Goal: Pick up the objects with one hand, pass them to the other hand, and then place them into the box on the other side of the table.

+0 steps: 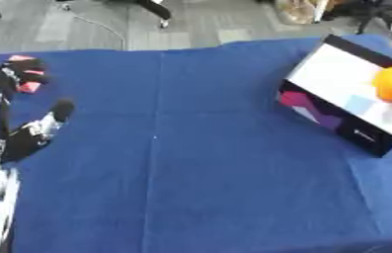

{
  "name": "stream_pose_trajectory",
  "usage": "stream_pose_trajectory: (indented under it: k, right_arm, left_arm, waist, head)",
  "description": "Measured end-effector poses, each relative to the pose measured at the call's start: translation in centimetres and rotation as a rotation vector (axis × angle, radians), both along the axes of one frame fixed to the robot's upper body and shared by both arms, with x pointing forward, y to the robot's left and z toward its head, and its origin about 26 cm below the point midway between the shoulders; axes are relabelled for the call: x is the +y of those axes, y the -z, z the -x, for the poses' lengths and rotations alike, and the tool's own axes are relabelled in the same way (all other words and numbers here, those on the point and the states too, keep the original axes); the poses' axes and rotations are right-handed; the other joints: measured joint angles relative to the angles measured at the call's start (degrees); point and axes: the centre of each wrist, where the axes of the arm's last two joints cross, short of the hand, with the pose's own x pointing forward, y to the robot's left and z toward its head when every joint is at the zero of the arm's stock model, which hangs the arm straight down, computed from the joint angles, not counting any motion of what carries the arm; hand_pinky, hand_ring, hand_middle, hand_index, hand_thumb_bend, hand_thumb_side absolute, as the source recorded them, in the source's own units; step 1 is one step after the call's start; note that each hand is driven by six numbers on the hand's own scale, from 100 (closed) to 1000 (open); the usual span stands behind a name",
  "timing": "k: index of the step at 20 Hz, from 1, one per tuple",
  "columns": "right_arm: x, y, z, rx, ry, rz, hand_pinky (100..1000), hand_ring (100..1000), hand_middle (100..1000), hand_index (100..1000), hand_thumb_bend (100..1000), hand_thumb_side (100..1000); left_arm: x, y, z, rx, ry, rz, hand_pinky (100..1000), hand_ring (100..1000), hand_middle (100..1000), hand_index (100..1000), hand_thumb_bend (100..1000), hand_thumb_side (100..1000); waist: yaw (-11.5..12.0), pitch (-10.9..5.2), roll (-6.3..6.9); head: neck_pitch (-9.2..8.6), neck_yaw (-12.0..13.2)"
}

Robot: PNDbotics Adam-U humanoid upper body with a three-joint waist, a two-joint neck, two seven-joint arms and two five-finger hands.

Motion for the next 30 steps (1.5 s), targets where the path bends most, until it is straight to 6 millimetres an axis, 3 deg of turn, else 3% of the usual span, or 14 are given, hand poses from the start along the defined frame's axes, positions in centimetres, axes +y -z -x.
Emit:
stream_pose_trajectory:
  k: [7, 13, 18, 23, 30]
  right_arm:
    - [10.2, 0.5, 3.6, -0.193, -0.329, -0.083, 772, 868, 788, 958, 293, 367]
    - [16.1, 1.8, 5.1, -0.238, -0.577, -0.081, 784, 860, 784, 947, 240, 370]
    - [18.1, 2.3, 5.4, -0.221, -0.705, -0.033, 794, 856, 786, 945, 224, 364]
    - [18.6, 2.3, 5.5, -0.215, -0.742, 0.007, 794, 852, 783, 945, 201, 367]
    - [18.9, 2.0, 5.5, -0.22, -0.765, 0.024, 793, 852, 783, 945, 171, 380]
  left_arm:
    - [2.4, -0.5, -0.7, 0.007, -0.128, -0.063, 797, 627, 659, 773, 723, 617]
    - [5.9, -2.9, -2.5, 0.04, -0.3, -0.158, 809, 653, 689, 806, 791, 584]
    - [9.7, -4.6, -4.7, 0.149, -0.416, -0.25, 801, 648, 684, 811, 846, 567]
    - [14.7, -5.9, -6.7, 0.291, -0.598, -0.326, 832, 658, 695, 825, 877, 573]
    - [20.6, -4.6, -8.3, 0.542, -0.771, -0.445, 839, 677, 712, 838, 925, 552]
  waist:
    - [-1.2, 0.0, 0.03]
    - [-2.8, -0.04, 0.04]
    - [-3.6, -0.08, 0.32]
    - [-4.8, -0.05, 0.78]
    - [-6.5, 0.18, 0.78]
  head:
    - [0.0, 6.5]
    - [0.0, 12.4]
    - [0.0, 15.7]
    - [0.0, 16.8]
    - [-0.01, 17.1]
